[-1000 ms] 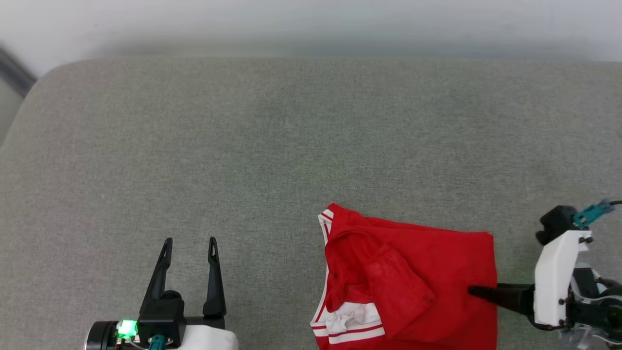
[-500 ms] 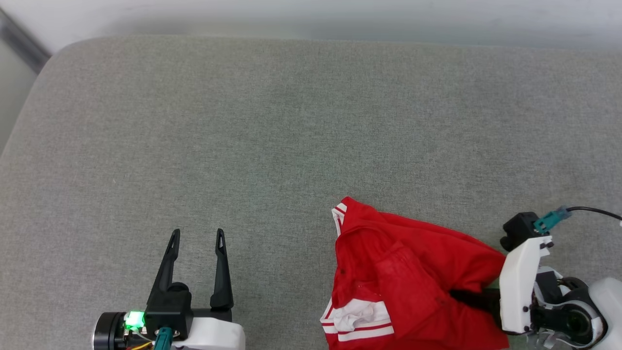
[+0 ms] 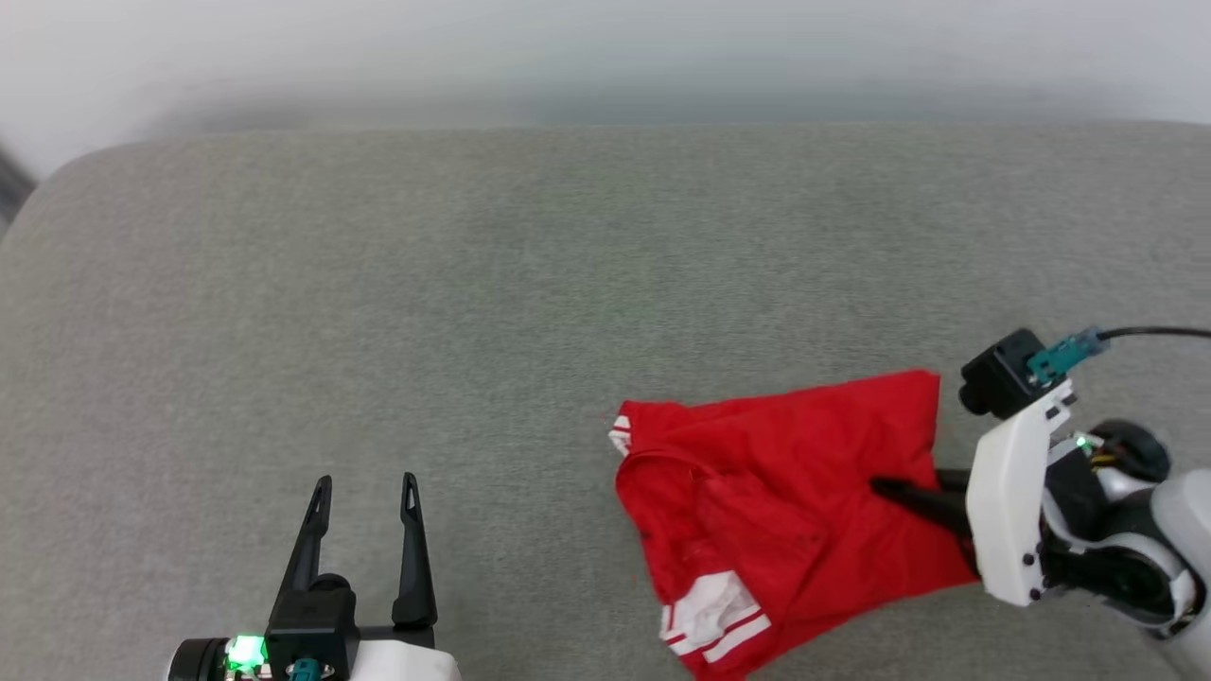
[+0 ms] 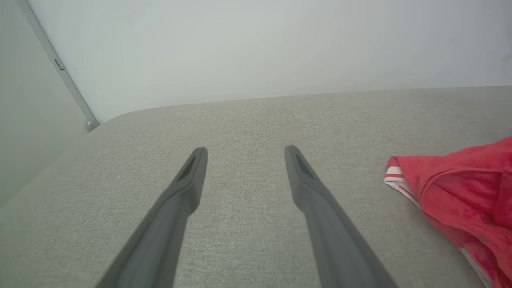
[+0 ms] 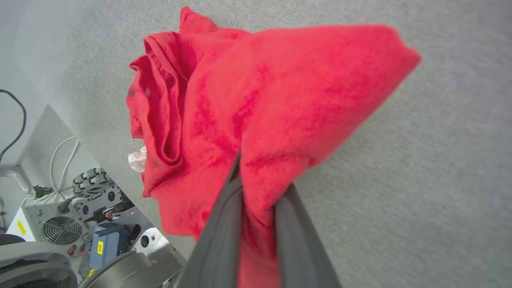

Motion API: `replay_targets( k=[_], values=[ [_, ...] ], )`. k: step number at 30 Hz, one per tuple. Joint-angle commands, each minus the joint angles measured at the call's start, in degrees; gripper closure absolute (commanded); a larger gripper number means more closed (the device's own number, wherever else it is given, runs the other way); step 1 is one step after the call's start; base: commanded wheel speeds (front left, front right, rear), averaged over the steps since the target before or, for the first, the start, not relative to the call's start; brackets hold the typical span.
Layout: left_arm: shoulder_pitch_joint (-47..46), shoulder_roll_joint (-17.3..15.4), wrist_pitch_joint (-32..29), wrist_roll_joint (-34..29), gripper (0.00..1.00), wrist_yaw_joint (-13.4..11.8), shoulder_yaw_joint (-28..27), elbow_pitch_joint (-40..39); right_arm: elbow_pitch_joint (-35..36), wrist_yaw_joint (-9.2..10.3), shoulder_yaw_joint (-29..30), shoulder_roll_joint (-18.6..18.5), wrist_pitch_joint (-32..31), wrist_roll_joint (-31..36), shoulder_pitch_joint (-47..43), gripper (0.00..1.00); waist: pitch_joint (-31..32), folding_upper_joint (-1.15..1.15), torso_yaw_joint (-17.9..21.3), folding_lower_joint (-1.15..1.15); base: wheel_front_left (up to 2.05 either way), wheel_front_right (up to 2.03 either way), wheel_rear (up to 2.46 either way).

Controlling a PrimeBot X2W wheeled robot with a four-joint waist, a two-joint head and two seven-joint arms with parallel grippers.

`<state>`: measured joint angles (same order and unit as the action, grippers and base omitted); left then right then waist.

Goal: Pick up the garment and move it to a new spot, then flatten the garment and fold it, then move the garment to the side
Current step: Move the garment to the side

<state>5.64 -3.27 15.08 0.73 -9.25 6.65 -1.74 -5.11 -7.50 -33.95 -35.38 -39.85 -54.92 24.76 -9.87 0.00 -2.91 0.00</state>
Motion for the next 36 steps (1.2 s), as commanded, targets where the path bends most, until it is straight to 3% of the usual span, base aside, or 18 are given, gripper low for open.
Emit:
replay_targets(
  k=[1, 8, 16, 27, 36],
  values=[
    [0.22, -0.07, 0.1, -0.08, 0.0, 0.19, -0.21, -0.21, 1.11, 0.03, -0.46, -1.55, 0.33, 0.51, 1.41, 1.0, 0.72, 0.0, 2.29, 0.0, 0.0, 0.0, 0.0],
    [-0.93, -0.14, 0.1, 0.02, 0.0, 0.48, -1.27, -0.75, 6.56, 0.03, -1.88, -8.77, -0.2, 2.12, 6.96, 1.0, -1.18, 0.0, 9.32, 0.0, 0.0, 0.0, 0.0],
    [-4.22, -1.55, 0.1, -1.01, 0.0, 1.35, -1.69, -1.62, 4.13, 0.03, 0.99, -14.18, 3.81, 4.47, 11.81, 1.0, -6.62, 0.0, 14.99, 0.0, 0.0, 0.0, 0.0],
    [-9.9, -4.38, 0.1, -1.11, 0.0, 1.53, -2.54, -4.39, -9.03, 0.03, 3.41, -21.46, 8.74, 13.04, 19.29, 1.0, -16.3, 0.0, 15.61, 0.0, 0.0, 0.0, 0.0],
    [-14.42, -5.67, 0.1, -1.11, 0.0, 2.0, -1.93, -6.01, -22.24, 0.04, 6.72, -21.82, 13.31, 16.73, 24.94, 1.0, -22.86, 0.0, 14.85, 0.0, 0.0, 0.0, 0.0]
  ],
)
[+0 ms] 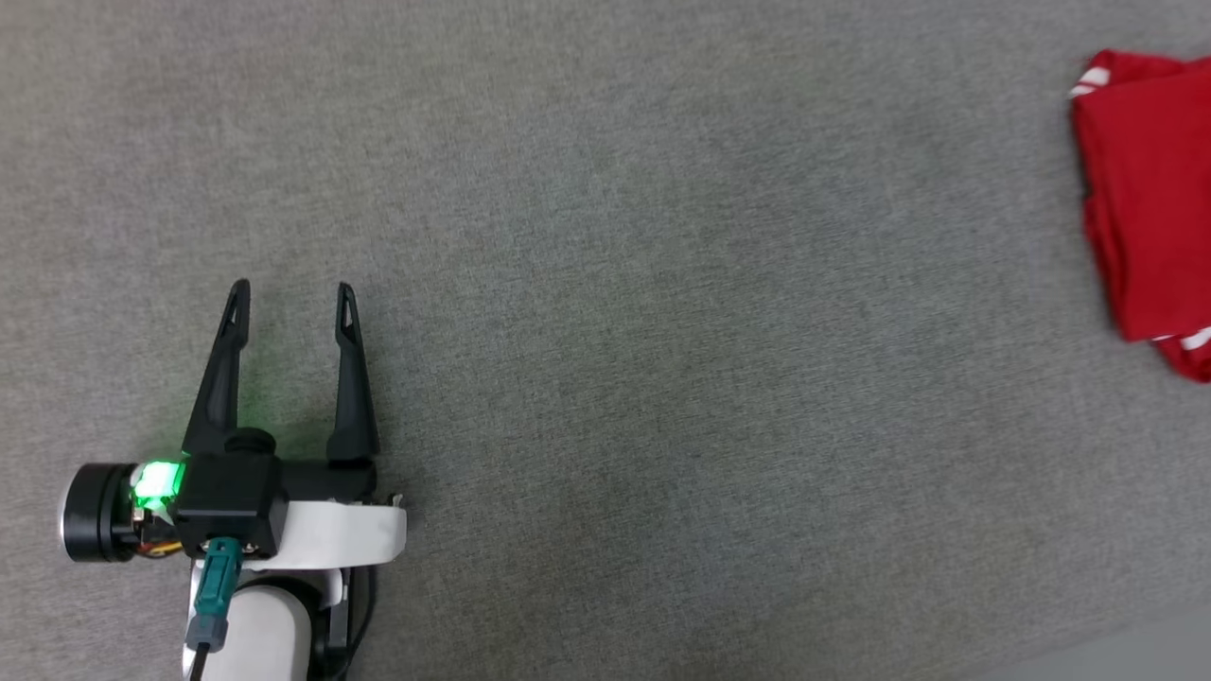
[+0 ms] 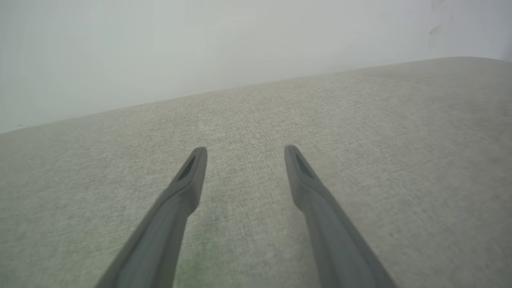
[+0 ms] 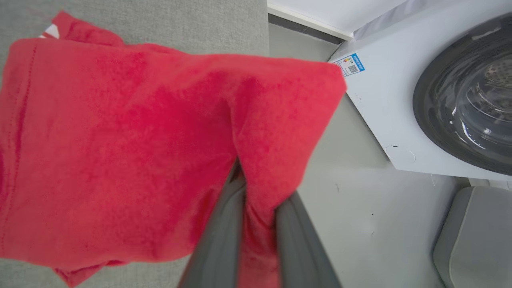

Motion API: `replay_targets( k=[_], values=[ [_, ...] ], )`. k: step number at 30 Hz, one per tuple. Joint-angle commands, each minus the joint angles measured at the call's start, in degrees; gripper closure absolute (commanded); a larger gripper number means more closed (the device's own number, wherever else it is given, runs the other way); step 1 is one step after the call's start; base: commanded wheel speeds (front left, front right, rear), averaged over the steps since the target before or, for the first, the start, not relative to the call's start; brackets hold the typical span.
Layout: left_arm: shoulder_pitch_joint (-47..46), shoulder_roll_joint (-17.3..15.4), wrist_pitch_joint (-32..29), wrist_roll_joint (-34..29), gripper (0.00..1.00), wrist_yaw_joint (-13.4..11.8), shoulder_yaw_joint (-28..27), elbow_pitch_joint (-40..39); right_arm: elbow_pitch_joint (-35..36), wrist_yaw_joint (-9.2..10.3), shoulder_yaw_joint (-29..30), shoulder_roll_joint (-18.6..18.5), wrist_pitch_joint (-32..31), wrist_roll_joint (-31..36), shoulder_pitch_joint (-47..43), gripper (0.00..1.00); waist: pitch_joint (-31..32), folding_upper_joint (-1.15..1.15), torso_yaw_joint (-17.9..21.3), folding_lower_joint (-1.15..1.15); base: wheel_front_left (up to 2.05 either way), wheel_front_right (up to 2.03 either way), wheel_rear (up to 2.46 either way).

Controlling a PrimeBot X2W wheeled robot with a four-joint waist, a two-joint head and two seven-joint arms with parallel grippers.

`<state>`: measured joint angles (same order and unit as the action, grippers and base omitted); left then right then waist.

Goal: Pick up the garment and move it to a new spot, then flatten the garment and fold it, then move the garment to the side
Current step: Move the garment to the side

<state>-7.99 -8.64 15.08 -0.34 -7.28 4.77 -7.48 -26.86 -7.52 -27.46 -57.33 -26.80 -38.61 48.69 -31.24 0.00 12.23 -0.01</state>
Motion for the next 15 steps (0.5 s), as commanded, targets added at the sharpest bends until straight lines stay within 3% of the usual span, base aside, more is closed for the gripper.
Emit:
replay_targets(
  k=[1, 5, 9, 10, 11, 15],
  values=[
    [-1.08, -0.42, 0.1, 0.04, 0.0, 0.06, -0.05, -0.5, -1.73, 0.06, 0.68, 0.46, 0.87, 0.72, 1.51, 1.0, -2.03, 0.0, -0.33, 0.01, 0.0, 0.0, 0.0],
    [-2.06, -0.76, 0.09, 0.2, 0.0, -0.06, -0.09, -1.16, -6.12, 0.06, 1.63, 1.23, 2.86, 3.74, 3.44, 1.0, -4.05, 0.0, -0.51, 0.01, 0.0, 0.0, 0.0],
    [-2.28, -0.83, 0.05, 0.16, 0.0, -0.44, -0.09, -1.3, -10.46, 0.06, 2.7, 4.26, 2.95, 4.08, 3.99, 1.0, -4.41, 0.0, -0.7, 0.01, 0.0, 0.0, 0.0],
    [-2.17, -0.77, 0.05, 0.17, 0.0, -0.61, -0.04, -1.32, -11.48, 0.06, 2.88, 4.67, 3.0, 4.58, 4.13, 0.56, -4.17, 0.0, -0.76, 0.01, 0.0, 0.0, 0.0],
    [-1.98, -0.61, 0.05, 0.24, 0.0, -0.78, 0.03, -1.32, -12.28, 0.06, 2.94, 5.01, 3.29, 5.25, 4.25, 0.0, -3.76, 0.0, -0.85, 0.01, 0.0, 0.0, 0.0],
    [-1.06, 0.32, 0.06, 0.5, 0.0, -1.27, 0.49, -1.59, -15.32, 0.07, 4.47, 6.31, 6.66, 7.52, 4.71, 0.0, -1.61, 0.0, -1.56, 0.01, 0.0, 0.0, 0.0]
  ],
)
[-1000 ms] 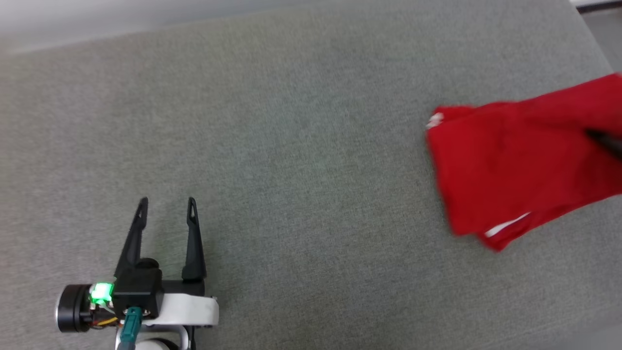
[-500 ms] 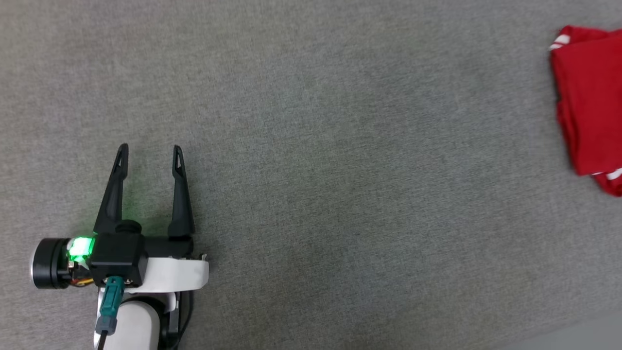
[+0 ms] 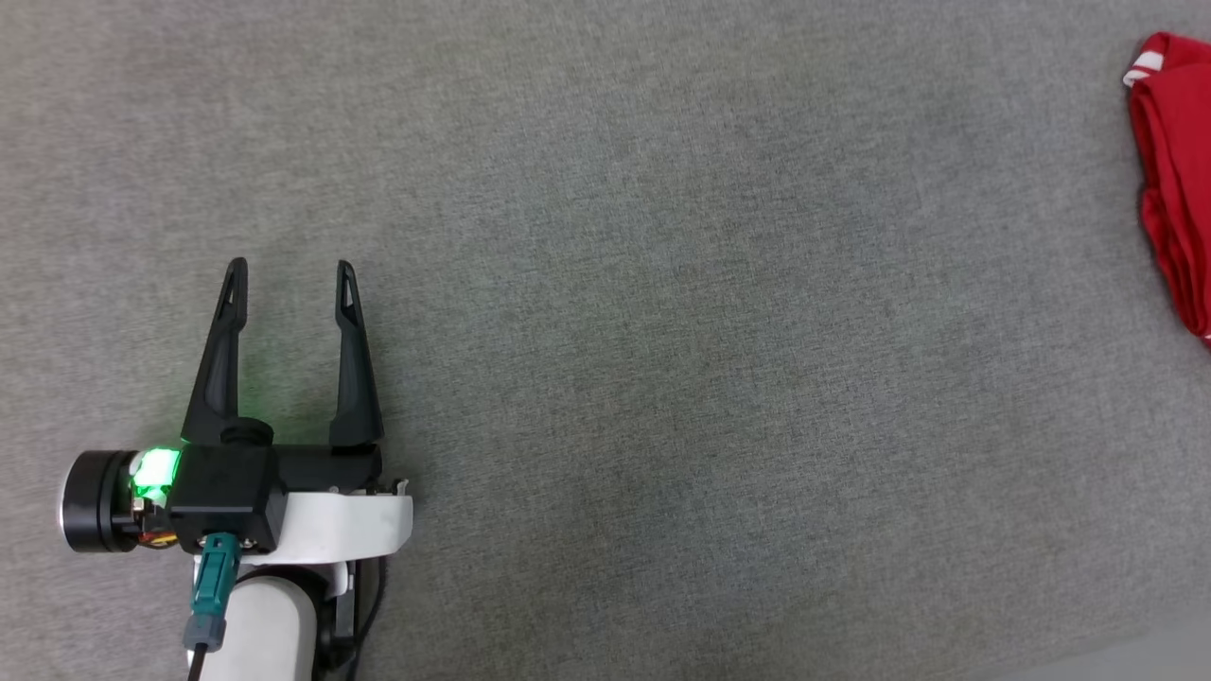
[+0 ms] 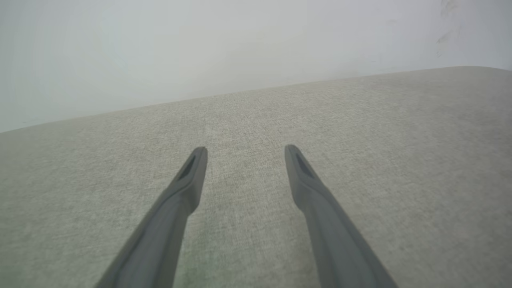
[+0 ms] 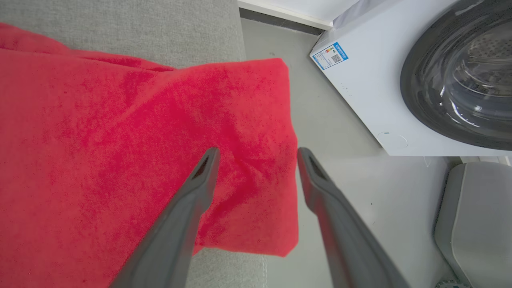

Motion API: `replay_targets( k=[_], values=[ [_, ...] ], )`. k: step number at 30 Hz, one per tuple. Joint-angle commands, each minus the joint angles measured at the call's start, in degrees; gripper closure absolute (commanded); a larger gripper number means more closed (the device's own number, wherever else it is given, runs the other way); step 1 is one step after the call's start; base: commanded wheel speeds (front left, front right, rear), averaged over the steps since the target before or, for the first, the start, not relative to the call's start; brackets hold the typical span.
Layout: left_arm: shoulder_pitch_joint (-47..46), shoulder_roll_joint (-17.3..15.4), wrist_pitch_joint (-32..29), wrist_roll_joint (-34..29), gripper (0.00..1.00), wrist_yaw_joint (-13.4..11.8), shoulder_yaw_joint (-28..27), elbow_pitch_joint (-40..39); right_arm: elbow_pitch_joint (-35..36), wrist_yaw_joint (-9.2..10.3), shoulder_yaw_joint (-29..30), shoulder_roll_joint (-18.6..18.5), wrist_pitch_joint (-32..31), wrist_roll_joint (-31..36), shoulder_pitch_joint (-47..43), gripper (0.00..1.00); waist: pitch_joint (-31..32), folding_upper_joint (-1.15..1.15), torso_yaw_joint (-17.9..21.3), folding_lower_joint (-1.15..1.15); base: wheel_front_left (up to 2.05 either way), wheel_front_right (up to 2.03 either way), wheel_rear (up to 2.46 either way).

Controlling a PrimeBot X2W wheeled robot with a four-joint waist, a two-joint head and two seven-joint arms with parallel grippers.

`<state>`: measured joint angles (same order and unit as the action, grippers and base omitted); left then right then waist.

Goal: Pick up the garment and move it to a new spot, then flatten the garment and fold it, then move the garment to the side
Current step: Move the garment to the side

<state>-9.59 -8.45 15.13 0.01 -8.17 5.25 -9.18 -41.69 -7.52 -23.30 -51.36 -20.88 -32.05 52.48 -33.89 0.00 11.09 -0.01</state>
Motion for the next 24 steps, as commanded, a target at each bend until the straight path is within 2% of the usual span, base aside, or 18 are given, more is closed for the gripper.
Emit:
replay_targets(
  k=[1, 5, 9, 16, 21, 22, 23, 24],
  values=[
    [0.81, 0.33, 0.03, 0.16, 0.0, -0.4, 0.12, 0.13, -1.06, 0.07, 0.63, 0.0, 1.9, 2.08, 1.21, 0.0, 1.67, 0.0, -0.62, 0.01, 0.0, 0.0, 0.0],
    [1.84, 1.33, 0.04, 0.53, 0.0, -0.86, 0.48, 0.21, -2.98, 0.07, 2.49, -0.37, 7.44, 6.28, 2.53, 0.0, 4.76, 0.0, -1.57, 0.01, 0.0, 0.0, 0.0],
    [3.8, 2.23, 0.04, 1.09, 0.0, -1.22, 0.3, 0.76, -4.08, 0.07, 6.61, 1.77, 16.3, 9.86, 3.8, 0.0, 8.49, 0.0, -2.61, 0.01, 0.0, 0.0, 0.0],
    [7.82, 3.5, 0.04, 1.68, 0.0, -1.8, -1.02, 1.12, -2.52, 0.07, 14.01, 8.48, 33.43, 17.38, 2.54, 0.0, 14.75, 0.0, -4.84, 0.01, 0.0, 0.0, 0.0],
    [10.5, 4.23, 0.04, 1.92, 0.0, -1.05, -1.33, 1.7, 5.09, 0.07, 16.82, 15.36, 36.02, 21.01, -2.21, 0.0, 18.57, 0.0, -6.83, 0.01, 0.0, 0.0, 0.0],
    [10.5, 4.23, 0.04, 1.92, 0.0, -1.05, -1.33, 1.7, 5.09, 0.07, 16.82, 15.36, 36.02, 21.01, -2.21, 0.0, 18.57, 0.0, -6.83, 0.01, 0.0, 0.0, 0.0],
    [11.21, 4.46, 0.04, 1.9, 0.0, -0.79, -1.19, 2.17, 10.49, 0.07, 17.38, 17.62, 36.05, 22.1, -5.55, 0.0, 20.24, 0.0, -7.94, 0.01, 0.0, 0.0, 0.0],
    [11.21, 4.46, 0.04, 1.9, 0.0, -0.79, -1.19, 2.17, 10.49, 0.07, 17.38, 17.62, 36.05, 22.1, -5.55, 0.0, 20.24, 0.0, -7.94, 0.01, 0.0, 0.0, 0.0]
  ],
)
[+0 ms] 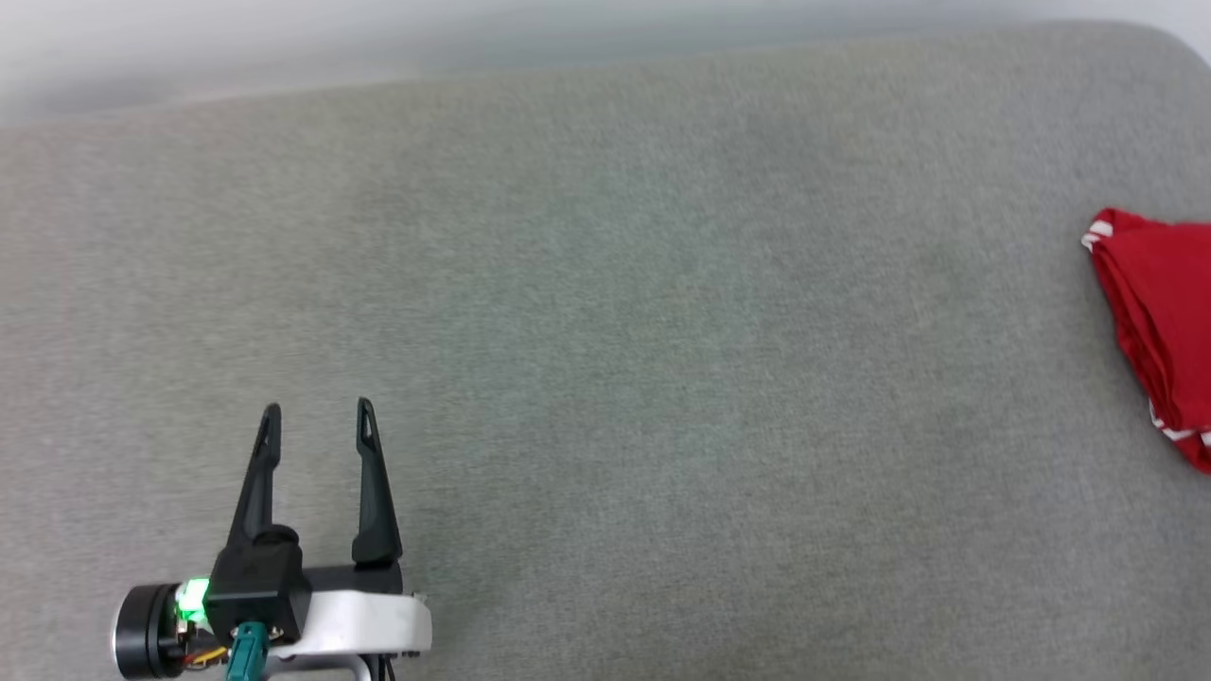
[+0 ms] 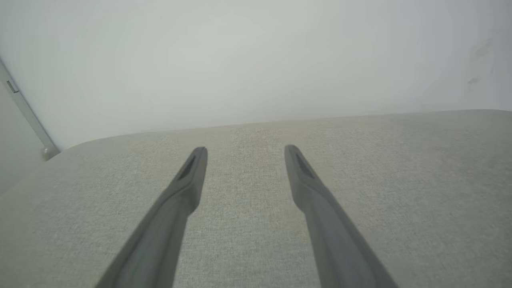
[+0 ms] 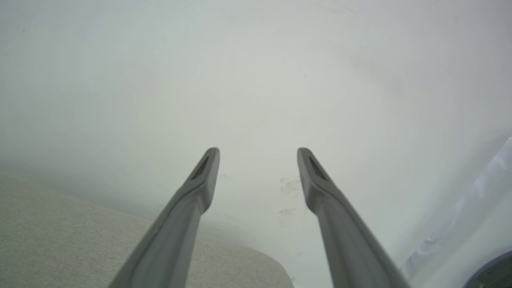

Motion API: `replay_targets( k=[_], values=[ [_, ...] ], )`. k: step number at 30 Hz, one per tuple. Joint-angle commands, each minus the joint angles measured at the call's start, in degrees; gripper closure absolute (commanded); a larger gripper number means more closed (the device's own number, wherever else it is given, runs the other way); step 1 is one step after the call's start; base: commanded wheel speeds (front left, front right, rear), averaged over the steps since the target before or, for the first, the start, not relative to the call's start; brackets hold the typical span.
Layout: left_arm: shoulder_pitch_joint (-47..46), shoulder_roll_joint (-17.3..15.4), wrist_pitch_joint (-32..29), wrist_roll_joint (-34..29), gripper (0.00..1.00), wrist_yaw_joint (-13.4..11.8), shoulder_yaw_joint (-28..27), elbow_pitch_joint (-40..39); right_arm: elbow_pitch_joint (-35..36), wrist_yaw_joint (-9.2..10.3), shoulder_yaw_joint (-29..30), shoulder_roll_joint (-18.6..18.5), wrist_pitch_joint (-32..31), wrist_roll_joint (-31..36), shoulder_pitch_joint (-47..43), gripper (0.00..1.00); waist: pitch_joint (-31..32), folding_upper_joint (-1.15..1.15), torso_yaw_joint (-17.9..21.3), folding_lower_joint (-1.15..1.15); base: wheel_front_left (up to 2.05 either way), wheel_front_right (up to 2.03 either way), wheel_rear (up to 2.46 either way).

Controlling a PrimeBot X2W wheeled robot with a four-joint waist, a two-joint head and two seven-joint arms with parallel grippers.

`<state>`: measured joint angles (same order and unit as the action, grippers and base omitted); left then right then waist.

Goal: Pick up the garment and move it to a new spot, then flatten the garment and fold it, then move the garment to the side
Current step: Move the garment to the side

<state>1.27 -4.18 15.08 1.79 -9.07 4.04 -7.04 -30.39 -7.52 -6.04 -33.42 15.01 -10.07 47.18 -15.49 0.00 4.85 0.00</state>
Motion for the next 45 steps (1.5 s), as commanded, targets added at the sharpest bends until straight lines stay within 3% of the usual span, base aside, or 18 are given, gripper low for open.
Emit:
replay_targets(
  k=[1, 5, 9, 26, 32, 45],
  values=[
    [0.88, 0.23, 0.1, 0.18, 0.0, 0.16, -0.12, 0.25, 2.1, 0.07, 0.83, 1.06, 0.12, 0.35, -2.27, 0.0, 2.66, 0.0, -2.16, 0.0, 0.0, 0.0, 0.0],
    [2.26, 0.45, 0.1, 0.22, 0.0, 0.6, -0.33, 1.26, 10.96, 0.07, 2.21, 5.97, 0.12, 0.85, -11.29, 0.0, 5.87, 0.0, -4.1, 0.0, 0.0, 0.0, 0.0],
    [3.87, 0.55, 0.09, -0.03, 0.0, 1.44, -0.59, 2.65, 15.43, 0.07, 3.26, 10.93, 0.14, 0.44, -20.2, 0.0, 9.01, 0.0, -5.9, 0.0, 0.0, 0.0, 0.0],
    [8.98, 0.51, 0.1, -1.2, 0.0, 3.73, -1.64, 6.05, 25.32, 0.06, 10.53, 25.9, 0.14, 2.36, -49.12, 0.0, 15.52, 0.0, -8.99, 0.0, 0.0, 0.0, 0.0],
    [9.57, 0.31, 0.1, -1.12, 0.0, 4.47, -1.68, 6.63, 28.62, 0.06, 10.56, 28.52, 0.15, 2.74, -54.21, 0.0, 16.16, 0.0, -9.08, 0.0, 0.0, 0.0, 0.0],
    [10.03, 0.47, 0.1, -0.84, 0.0, 5.56, -1.7, 7.15, 31.6, 0.06, 11.2, 30.41, 0.15, 1.76, -59.11, 0.0, 16.79, 0.0, -9.43, 0.0, 0.0, 0.0, 0.0]
  ],
)
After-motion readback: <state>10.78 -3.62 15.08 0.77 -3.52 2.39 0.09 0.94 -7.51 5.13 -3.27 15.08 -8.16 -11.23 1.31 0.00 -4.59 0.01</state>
